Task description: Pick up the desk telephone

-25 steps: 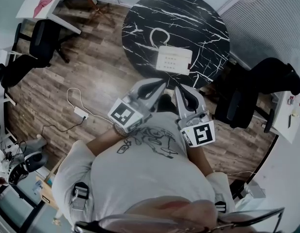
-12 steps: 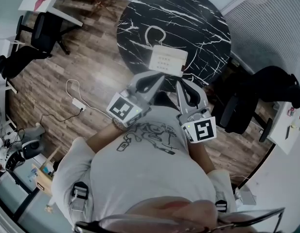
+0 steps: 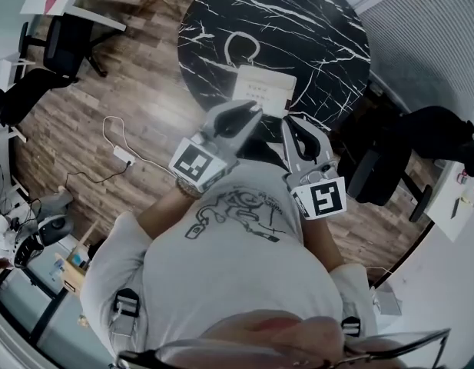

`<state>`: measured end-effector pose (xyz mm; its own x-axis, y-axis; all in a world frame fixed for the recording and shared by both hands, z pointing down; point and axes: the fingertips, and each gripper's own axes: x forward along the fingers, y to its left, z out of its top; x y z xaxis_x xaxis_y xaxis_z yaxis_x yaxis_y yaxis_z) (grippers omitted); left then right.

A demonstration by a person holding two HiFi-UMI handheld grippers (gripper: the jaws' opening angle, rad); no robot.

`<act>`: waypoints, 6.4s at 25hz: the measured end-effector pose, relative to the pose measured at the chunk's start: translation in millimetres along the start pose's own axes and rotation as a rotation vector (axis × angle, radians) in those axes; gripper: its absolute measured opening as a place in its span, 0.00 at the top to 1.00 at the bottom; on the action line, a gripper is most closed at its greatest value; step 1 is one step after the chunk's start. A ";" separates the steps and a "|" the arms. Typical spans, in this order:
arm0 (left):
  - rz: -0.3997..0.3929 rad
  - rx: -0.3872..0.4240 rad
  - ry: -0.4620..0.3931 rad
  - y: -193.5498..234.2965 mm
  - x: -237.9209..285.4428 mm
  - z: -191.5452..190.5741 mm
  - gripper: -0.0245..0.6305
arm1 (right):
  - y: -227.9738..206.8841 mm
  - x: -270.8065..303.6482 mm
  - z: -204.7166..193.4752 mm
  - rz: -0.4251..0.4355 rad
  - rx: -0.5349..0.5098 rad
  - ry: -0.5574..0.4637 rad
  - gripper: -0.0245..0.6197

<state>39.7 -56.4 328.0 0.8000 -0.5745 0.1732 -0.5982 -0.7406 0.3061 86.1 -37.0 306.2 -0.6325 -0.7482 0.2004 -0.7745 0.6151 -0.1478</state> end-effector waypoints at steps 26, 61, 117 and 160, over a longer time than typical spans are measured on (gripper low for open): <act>0.031 -0.171 0.342 130.2 44.5 -195.8 0.64 | -91.4 66.5 -193.4 -0.099 0.137 0.315 0.72; 0.014 -0.453 0.505 188.3 70.2 -353.6 0.39 | -123.5 91.0 -379.3 -0.180 0.374 0.507 0.45; 0.169 -0.342 0.356 150.2 43.0 -162.8 0.56 | -102.2 67.4 -195.7 -0.189 0.380 0.311 0.47; 0.173 -0.208 0.118 66.4 -13.9 48.7 0.57 | -53.6 10.8 25.4 -0.214 0.218 0.061 0.47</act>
<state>-13.4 -114.6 300.3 0.6944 -0.6323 0.3435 -0.7131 -0.5408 0.4461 120.5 -84.4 291.7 -0.4580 -0.8347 0.3059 -0.8786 0.3726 -0.2986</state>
